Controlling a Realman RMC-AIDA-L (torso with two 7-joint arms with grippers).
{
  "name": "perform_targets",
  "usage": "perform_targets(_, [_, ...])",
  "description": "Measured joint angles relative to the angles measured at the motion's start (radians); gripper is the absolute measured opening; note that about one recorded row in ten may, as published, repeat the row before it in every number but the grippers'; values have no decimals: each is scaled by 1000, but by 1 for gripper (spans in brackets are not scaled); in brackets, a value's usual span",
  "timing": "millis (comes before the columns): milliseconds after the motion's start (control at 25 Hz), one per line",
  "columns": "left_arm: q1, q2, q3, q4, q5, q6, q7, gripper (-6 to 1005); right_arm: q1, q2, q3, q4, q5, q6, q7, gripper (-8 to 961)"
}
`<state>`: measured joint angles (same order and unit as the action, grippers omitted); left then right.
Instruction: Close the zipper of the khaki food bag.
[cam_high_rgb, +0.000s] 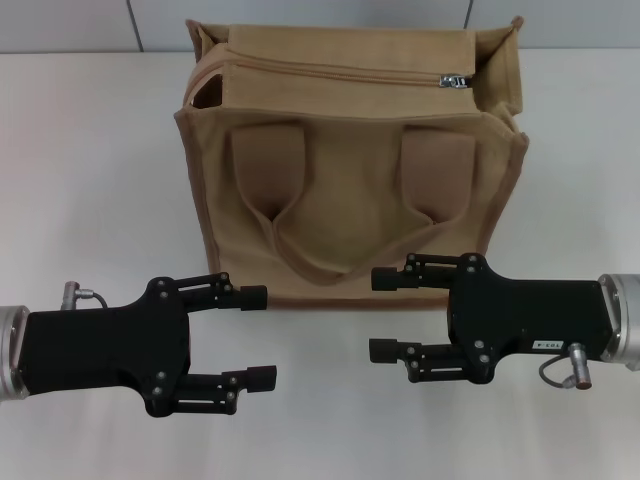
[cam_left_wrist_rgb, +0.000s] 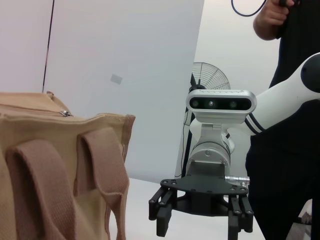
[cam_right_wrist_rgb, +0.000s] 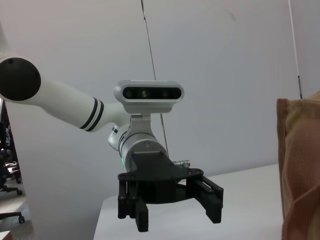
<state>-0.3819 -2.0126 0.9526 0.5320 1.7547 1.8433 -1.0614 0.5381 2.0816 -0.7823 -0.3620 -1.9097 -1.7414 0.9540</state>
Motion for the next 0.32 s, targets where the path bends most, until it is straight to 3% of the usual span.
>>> perform_targets(320, [-1,0,0,0,0,2,0,784,2,0,0,0,0,1,0,724])
